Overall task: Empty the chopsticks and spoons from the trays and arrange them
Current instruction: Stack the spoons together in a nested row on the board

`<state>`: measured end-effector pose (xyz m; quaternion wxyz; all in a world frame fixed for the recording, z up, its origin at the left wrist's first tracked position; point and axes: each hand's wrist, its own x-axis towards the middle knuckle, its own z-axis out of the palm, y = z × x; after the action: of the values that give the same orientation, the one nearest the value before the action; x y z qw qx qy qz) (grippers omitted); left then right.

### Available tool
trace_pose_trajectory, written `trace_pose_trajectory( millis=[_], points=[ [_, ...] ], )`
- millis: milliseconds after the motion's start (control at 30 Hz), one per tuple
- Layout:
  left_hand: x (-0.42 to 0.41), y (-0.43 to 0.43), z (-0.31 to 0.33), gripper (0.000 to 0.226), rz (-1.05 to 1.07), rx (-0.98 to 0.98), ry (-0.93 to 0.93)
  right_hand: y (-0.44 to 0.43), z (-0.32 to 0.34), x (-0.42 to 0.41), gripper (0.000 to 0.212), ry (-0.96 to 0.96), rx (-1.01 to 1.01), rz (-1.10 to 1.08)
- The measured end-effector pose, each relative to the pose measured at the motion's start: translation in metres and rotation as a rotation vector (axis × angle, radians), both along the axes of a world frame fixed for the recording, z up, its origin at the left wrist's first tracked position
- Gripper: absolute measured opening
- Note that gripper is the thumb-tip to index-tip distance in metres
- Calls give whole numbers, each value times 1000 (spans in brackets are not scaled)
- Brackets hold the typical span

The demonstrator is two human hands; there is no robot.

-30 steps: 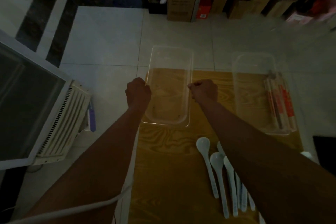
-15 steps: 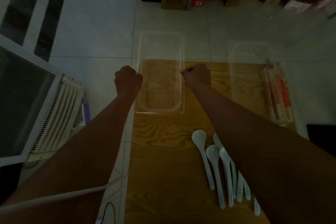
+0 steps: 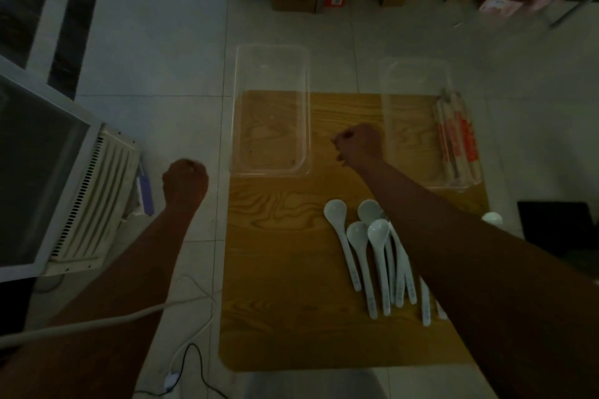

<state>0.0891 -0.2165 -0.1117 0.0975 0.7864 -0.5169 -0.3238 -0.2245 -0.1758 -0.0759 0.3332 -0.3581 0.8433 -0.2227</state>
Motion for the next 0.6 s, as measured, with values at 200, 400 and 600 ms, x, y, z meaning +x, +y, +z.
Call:
trace_pose_trajectory(
  millis=[200, 400, 600],
  points=[
    [67, 136, -23, 24, 54, 98, 27, 91, 16, 0, 24, 28, 20, 52],
    [52, 247, 13, 18, 145, 121, -25, 170, 1, -1, 32, 44, 86, 42],
    [-7, 288, 38, 20, 194, 42, 136, 210, 5, -5, 34, 5, 68, -28]
  ],
)
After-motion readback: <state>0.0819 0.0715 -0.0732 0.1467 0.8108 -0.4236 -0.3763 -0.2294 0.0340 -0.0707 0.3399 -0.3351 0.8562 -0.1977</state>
